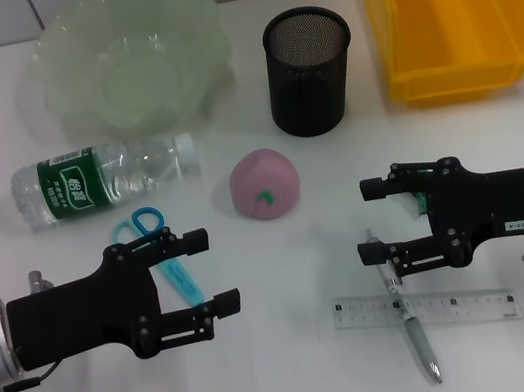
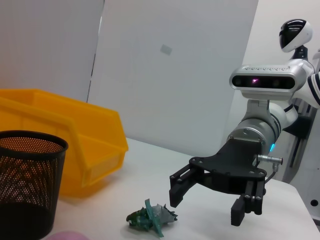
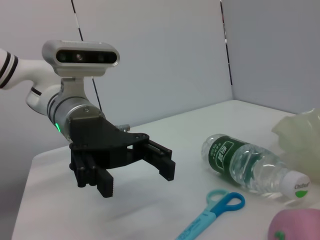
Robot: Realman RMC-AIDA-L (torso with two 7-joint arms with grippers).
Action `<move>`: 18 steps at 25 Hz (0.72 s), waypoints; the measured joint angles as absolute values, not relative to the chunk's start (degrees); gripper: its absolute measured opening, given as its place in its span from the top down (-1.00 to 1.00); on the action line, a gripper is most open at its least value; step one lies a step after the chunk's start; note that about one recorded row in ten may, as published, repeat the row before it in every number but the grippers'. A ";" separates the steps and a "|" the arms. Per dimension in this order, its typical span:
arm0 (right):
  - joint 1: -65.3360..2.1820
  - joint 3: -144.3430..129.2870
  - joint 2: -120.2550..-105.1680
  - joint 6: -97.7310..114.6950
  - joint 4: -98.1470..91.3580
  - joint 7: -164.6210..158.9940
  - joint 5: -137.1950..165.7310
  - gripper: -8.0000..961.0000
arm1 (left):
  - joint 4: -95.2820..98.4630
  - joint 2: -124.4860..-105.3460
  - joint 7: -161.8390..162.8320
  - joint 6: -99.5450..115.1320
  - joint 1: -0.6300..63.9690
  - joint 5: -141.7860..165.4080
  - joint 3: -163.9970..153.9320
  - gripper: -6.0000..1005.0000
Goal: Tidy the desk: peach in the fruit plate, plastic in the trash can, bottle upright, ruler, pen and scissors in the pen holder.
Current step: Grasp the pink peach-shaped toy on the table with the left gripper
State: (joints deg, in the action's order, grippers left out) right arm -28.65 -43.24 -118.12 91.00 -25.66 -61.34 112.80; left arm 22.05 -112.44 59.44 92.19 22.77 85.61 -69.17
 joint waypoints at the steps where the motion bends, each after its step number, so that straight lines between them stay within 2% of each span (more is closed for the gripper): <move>1: -28.65 -43.23 -118.12 90.86 -25.66 -61.35 112.80 -0.71 | 22.05 -112.44 59.44 92.19 22.77 85.61 -69.17 -0.65; 18: -28.65 -43.24 -118.21 90.78 -25.66 -61.34 112.85 -0.71 | 22.14 -112.45 59.41 92.19 22.76 85.61 -69.17 -0.65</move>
State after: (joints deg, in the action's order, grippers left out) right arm -28.65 -43.24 -118.21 90.78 -25.66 -61.34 112.85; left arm 22.14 -112.45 59.41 92.19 22.76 85.61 -69.17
